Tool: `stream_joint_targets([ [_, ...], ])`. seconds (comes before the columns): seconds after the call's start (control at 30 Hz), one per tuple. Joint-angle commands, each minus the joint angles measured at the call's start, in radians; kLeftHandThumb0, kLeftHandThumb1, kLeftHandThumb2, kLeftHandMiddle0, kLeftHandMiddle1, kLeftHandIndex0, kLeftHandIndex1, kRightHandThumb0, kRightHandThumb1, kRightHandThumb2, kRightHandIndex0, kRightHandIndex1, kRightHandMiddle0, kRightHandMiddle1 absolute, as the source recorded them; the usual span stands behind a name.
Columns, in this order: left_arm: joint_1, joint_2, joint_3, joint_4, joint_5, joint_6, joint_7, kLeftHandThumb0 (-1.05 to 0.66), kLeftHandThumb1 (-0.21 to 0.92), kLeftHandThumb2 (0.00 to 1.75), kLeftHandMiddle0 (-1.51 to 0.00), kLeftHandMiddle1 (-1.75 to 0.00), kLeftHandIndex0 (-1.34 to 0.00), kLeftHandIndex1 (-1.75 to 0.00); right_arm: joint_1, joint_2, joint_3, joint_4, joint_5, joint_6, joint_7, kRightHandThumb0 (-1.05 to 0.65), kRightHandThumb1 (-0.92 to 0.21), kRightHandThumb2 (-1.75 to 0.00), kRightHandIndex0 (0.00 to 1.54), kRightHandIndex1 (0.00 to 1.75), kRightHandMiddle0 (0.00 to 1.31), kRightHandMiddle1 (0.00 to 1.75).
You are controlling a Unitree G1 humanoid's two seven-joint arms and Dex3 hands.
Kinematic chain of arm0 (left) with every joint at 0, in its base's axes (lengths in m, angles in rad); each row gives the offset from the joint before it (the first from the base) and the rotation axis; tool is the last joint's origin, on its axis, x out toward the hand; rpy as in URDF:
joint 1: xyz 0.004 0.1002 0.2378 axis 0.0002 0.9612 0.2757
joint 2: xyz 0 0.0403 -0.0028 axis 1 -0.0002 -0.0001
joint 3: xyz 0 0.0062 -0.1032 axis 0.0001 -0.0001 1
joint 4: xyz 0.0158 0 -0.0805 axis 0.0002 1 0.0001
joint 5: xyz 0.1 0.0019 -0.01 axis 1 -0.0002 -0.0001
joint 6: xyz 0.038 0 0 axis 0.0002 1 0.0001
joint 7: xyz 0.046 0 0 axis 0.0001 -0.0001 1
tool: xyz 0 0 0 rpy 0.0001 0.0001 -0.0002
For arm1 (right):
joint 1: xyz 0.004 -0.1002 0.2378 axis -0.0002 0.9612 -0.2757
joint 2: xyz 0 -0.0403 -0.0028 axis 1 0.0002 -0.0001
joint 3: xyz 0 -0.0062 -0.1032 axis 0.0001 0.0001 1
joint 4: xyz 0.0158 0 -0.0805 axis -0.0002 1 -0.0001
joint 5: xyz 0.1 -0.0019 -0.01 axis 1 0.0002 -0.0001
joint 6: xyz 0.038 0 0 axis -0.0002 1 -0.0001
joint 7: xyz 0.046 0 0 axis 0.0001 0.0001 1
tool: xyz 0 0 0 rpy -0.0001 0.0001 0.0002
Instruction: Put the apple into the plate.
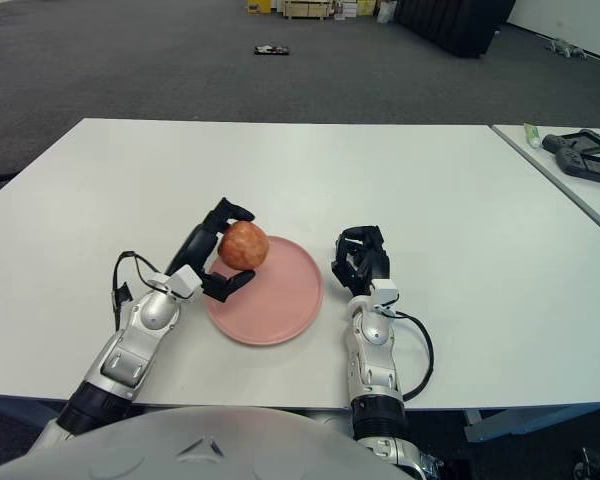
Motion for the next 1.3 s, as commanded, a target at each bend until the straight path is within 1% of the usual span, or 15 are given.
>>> stream_joint_targets([
  [0.0, -0.045, 0.013, -0.021, 0.055, 0.039, -0.045, 0.007, -0.50, 0.22, 1.43, -1.33, -1.75, -0.68, -1.75, 0.029, 0.008, -0.003, 0.042, 0.004, 0.043, -0.007, -0.37, -0.74, -0.78, 0.50, 1.36, 0.30, 1.75],
  [0.13, -0.062, 0.017, -0.053, 0.126, 0.070, -0.091, 0.006, -0.50, 0.22, 1.43, -1.32, -1.75, -0.68, -1.75, 0.032, 0.005, -0.002, 0.039, 0.004, 0.046, -0.006, -0.37, -0.74, -0.78, 0.50, 1.36, 0.30, 1.75],
  [0.37, -0.086, 0.024, -0.078, 0.206, 0.103, -0.158, 0.016, -0.51, 0.22, 1.43, -1.30, -1.75, -0.68, -1.75, 0.036, 0.006, -0.003, 0.028, 0.003, 0.061, -0.013, -0.37, -0.75, -0.76, 0.49, 1.37, 0.29, 1.75],
  [0.53, -0.093, 0.035, -0.098, 0.225, 0.141, -0.166, 0.007, -0.51, 0.22, 1.43, -1.30, -1.75, -0.68, -1.75, 0.037, 0.003, -0.004, 0.025, 0.006, 0.069, -0.009, -0.37, -0.77, -0.74, 0.48, 1.40, 0.28, 1.75],
  [0.7, -0.103, 0.050, -0.127, 0.244, 0.192, -0.152, -0.009, -0.50, 0.23, 1.42, -1.28, -1.75, -0.68, -1.75, 0.032, 0.004, -0.007, 0.031, 0.009, 0.067, -0.009, -0.37, -0.77, -0.74, 0.48, 1.41, 0.28, 1.75],
  [0.87, -0.118, 0.066, -0.148, 0.267, 0.243, -0.161, 0.009, -0.50, 0.24, 1.40, -1.25, -1.75, -0.67, -1.75, 0.028, 0.012, -0.013, 0.034, 0.018, 0.058, -0.009, -0.37, -0.77, -0.74, 0.49, 1.39, 0.28, 1.75],
  [0.97, -0.124, 0.073, -0.154, 0.279, 0.266, -0.172, 0.025, -0.49, 0.27, 1.36, -1.11, -1.75, -0.64, -1.75, 0.028, 0.014, -0.013, 0.031, 0.020, 0.059, -0.011, -0.37, -0.76, -0.75, 0.49, 1.38, 0.29, 1.75],
  [1.13, -0.123, 0.080, -0.154, 0.274, 0.271, -0.172, 0.016, -0.47, 0.34, 1.27, -0.88, -1.75, -0.59, -1.74, 0.029, 0.013, -0.011, 0.028, 0.020, 0.067, -0.012, -0.37, -0.75, -0.76, 0.50, 1.37, 0.29, 1.75],
  [1.17, -0.122, 0.081, -0.154, 0.272, 0.270, -0.172, 0.012, -0.44, 0.44, 1.14, -0.61, -1.75, -0.52, -1.72, 0.029, 0.013, -0.011, 0.027, 0.020, 0.069, -0.012, -0.37, -0.75, -0.76, 0.50, 1.36, 0.29, 1.75],
  [1.2, -0.124, 0.085, -0.157, 0.269, 0.272, -0.174, 0.005, -0.43, 0.47, 1.08, -0.52, -1.75, -0.50, -1.72, 0.028, 0.013, -0.010, 0.026, 0.020, 0.071, -0.012, -0.37, -0.75, -0.76, 0.50, 1.36, 0.29, 1.75],
  [1.23, -0.125, 0.088, -0.158, 0.268, 0.274, -0.176, 0.002, -0.52, 0.47, 1.02, -0.33, -1.58, -0.32, -1.61, 0.028, 0.012, -0.010, 0.025, 0.020, 0.072, -0.011, -0.37, -0.75, -0.77, 0.50, 1.36, 0.29, 1.75],
  [1.27, -0.126, 0.090, -0.160, 0.267, 0.275, -0.177, 0.000, -0.58, 0.46, 0.99, -0.21, -1.46, -0.21, -1.54, 0.028, 0.012, -0.010, 0.025, 0.020, 0.073, -0.011, -0.37, -0.75, -0.77, 0.50, 1.36, 0.29, 1.75],
])
